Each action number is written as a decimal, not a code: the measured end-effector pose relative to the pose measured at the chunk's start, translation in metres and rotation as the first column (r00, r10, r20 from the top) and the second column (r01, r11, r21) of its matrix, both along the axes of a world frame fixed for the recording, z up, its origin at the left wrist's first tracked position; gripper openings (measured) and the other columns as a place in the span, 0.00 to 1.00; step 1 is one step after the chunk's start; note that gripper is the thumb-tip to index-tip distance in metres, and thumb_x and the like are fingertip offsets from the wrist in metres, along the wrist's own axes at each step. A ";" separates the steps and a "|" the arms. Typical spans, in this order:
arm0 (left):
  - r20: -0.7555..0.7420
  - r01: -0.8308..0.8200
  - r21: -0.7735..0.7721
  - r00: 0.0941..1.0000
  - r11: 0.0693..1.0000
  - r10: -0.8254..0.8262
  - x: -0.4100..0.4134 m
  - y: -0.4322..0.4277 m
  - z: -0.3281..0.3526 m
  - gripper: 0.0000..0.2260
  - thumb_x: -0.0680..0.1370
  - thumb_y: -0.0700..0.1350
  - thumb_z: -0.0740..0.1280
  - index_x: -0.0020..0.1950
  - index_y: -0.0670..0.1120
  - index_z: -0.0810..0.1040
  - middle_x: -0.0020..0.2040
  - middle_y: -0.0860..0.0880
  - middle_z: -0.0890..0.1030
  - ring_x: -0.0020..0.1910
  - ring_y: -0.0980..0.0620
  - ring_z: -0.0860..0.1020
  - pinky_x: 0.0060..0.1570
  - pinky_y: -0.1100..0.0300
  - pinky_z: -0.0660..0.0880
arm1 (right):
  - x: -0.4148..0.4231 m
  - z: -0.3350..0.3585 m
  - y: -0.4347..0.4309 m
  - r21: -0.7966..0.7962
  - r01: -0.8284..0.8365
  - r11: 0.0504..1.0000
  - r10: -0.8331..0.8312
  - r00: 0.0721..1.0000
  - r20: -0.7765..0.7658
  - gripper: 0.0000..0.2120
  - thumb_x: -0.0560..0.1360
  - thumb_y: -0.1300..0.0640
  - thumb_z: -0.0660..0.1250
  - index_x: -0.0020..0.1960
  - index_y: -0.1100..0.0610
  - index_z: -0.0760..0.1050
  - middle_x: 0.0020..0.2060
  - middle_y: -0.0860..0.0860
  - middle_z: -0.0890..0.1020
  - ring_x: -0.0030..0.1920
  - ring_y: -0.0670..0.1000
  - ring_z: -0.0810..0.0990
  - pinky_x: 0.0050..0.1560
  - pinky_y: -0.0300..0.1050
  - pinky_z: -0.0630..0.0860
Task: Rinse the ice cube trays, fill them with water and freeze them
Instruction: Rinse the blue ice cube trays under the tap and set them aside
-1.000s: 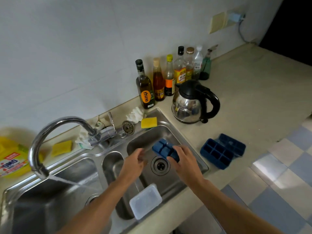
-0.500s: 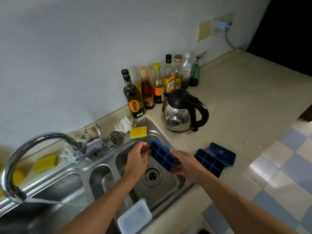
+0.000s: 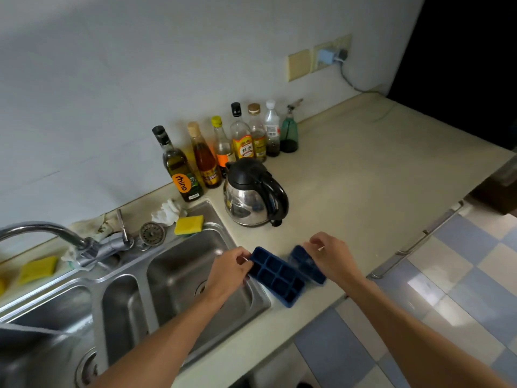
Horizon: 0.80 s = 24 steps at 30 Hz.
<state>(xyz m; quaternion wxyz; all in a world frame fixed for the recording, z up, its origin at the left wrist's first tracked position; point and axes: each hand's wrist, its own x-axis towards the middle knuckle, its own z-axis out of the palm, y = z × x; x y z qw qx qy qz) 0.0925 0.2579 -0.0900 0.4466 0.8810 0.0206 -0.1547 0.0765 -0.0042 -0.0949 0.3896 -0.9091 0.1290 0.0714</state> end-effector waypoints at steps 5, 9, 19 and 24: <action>-0.038 0.013 0.120 0.999 0.993 -0.009 -0.002 -0.017 -0.010 0.05 0.79 0.41 0.69 0.46 0.51 0.82 0.35 0.51 0.84 0.31 0.54 0.83 0.33 0.57 0.83 | -0.013 -0.033 -0.022 -0.165 -0.244 0.956 0.220 0.964 -0.149 0.21 0.80 0.47 0.66 0.70 0.53 0.71 0.62 0.53 0.75 0.60 0.56 0.76 0.56 0.48 0.74; -0.029 -0.044 0.091 0.998 0.995 0.047 -0.004 -0.026 -0.012 0.07 0.80 0.42 0.69 0.45 0.53 0.81 0.38 0.53 0.84 0.34 0.56 0.84 0.37 0.54 0.84 | -0.019 -0.046 -0.022 -0.199 -0.364 0.910 0.316 0.919 -0.236 0.30 0.78 0.47 0.67 0.77 0.51 0.63 0.69 0.54 0.70 0.68 0.58 0.69 0.65 0.52 0.72; 0.068 0.245 0.456 0.949 0.856 -0.308 -0.024 -0.036 -0.018 0.39 0.75 0.70 0.63 0.80 0.52 0.60 0.80 0.51 0.63 0.77 0.50 0.62 0.75 0.51 0.63 | -0.017 -0.060 -0.016 -0.311 -0.464 0.829 0.398 0.881 -0.253 0.39 0.78 0.50 0.69 0.81 0.51 0.50 0.73 0.55 0.66 0.68 0.59 0.69 0.65 0.53 0.74; -0.019 0.387 0.558 0.890 0.734 -0.455 -0.042 -0.040 -0.038 0.49 0.72 0.74 0.63 0.83 0.50 0.47 0.83 0.54 0.43 0.81 0.49 0.48 0.80 0.46 0.53 | -0.015 -0.055 -0.019 -0.267 -0.403 0.876 0.360 0.912 -0.195 0.38 0.77 0.54 0.69 0.80 0.47 0.53 0.69 0.54 0.69 0.67 0.57 0.69 0.62 0.51 0.74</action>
